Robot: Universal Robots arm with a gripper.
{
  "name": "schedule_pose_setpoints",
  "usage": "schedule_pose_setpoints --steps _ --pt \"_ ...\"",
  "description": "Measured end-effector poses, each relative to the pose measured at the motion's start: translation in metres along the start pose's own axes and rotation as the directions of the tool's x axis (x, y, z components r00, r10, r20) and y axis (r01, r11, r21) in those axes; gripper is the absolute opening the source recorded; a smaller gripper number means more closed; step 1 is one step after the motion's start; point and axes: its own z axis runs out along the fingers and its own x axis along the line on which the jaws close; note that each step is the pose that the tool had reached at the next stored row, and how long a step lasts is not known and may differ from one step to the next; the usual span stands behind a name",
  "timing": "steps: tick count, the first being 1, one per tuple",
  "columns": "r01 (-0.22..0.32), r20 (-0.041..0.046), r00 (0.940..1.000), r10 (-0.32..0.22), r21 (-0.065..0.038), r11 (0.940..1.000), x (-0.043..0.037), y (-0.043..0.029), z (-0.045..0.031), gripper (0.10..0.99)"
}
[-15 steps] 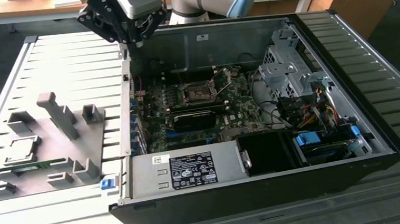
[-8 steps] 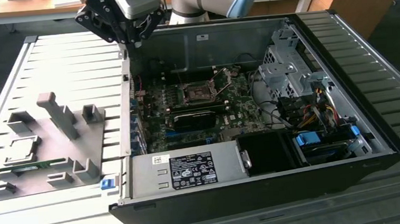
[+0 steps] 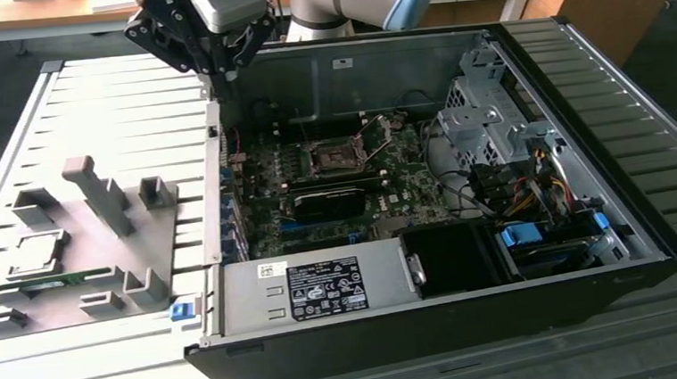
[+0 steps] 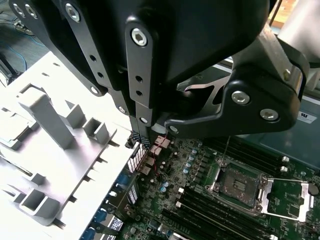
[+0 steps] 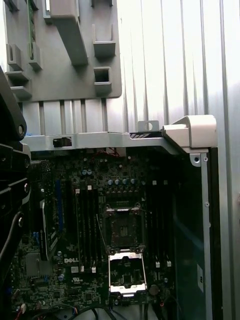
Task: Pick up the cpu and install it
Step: 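Reach for the cpu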
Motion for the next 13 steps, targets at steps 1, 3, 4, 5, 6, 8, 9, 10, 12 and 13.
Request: schedule_pose_setpoints --steps 1,3,4,5,6,8,9,10,12,13 --pt "0.000 0.0000 1.0000 0.000 0.000 1.0000 0.0003 0.0000 0.0000 0.106" --pt "0.000 0.0000 1.0000 0.000 0.000 1.0000 0.0008 -0.0001 0.0000 0.106" --pt "0.000 -0.0001 1.0000 0.000 0.000 1.0000 0.0011 -0.0001 0.0000 0.106" --pt "0.000 -0.0001 1.0000 0.000 0.000 1.0000 0.0014 -0.0001 0.0000 0.106" --pt "0.000 0.0000 1.0000 0.000 0.000 1.0000 0.0017 -0.0001 0.0000 0.106" --pt "0.000 0.0000 1.0000 0.000 0.000 1.0000 0.0024 -0.0002 0.0000 0.106" --pt "0.000 0.0000 1.0000 0.000 0.000 1.0000 0.0027 -0.0002 0.0000 0.106" --pt "0.000 0.0000 1.0000 0.000 0.000 1.0000 0.0030 -0.0002 -0.0001 0.106" --pt "0.000 -0.0001 1.0000 0.000 0.000 1.0000 0.0036 -0.0003 -0.0001 0.106" --pt "0.000 0.0000 1.0000 0.000 0.000 1.0000 0.0038 -0.0003 -0.0001 0.106"
